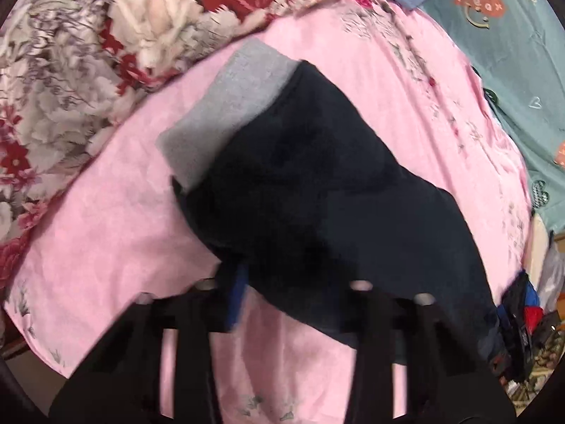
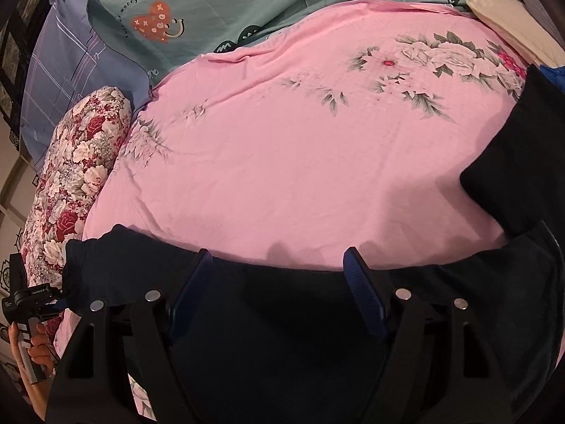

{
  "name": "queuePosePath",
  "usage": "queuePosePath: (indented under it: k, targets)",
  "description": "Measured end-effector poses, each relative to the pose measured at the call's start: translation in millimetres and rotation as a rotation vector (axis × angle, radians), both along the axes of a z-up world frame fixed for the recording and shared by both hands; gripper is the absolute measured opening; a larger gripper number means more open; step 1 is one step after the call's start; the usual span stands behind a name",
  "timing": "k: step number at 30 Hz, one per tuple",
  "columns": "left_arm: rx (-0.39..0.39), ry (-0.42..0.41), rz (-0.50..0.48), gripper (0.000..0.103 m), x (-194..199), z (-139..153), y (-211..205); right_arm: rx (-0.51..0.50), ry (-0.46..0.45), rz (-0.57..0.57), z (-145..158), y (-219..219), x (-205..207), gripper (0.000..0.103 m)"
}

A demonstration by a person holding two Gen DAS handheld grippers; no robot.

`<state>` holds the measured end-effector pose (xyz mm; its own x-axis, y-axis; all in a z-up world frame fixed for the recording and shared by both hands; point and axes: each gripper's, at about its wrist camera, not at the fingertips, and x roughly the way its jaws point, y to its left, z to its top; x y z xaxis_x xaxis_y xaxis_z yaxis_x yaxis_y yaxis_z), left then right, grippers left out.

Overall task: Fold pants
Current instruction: 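Press the left tool onto the pants beside the grey cuff, then open the left tool and hold both tools above the pants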

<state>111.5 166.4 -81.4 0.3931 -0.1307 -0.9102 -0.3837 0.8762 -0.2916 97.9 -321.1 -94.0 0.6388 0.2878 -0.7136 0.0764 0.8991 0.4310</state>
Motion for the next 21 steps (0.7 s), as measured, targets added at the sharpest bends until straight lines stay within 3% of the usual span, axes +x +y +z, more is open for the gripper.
queuePosePath:
  k: [2,6,10,13,15,18,20,21]
  targets:
    - [0.003,-0.018,0.004,0.021,-1,4,1,0.002,0.002,0.001,0,-1,0,0.077]
    - [0.144,-0.042,-0.048,0.020,-2,23,-13,0.009,0.003,-0.008,-1,-4,0,0.077]
    - [0.146,-0.056,-0.038,0.020,-5,32,-5,-0.002,0.007,-0.004,-2,-1,0,0.077]
    - [0.174,-0.013,-0.048,0.020,-2,15,-4,-0.002,0.009,0.002,-3,0,0,0.077]
    - [0.200,0.010,-0.056,0.025,0,1,-6,-0.008,0.026,0.009,-4,2,1,0.077]
    - [0.242,-0.004,-0.070,0.034,-4,9,-10,-0.039,0.074,0.040,-6,8,-3,0.077]
    - [0.281,0.000,-0.052,0.055,-7,18,-4,-0.084,0.081,0.078,-1,12,-18,0.077]
    - [0.302,-0.012,-0.041,0.059,-11,24,-2,-0.105,0.085,0.090,1,12,-25,0.077]
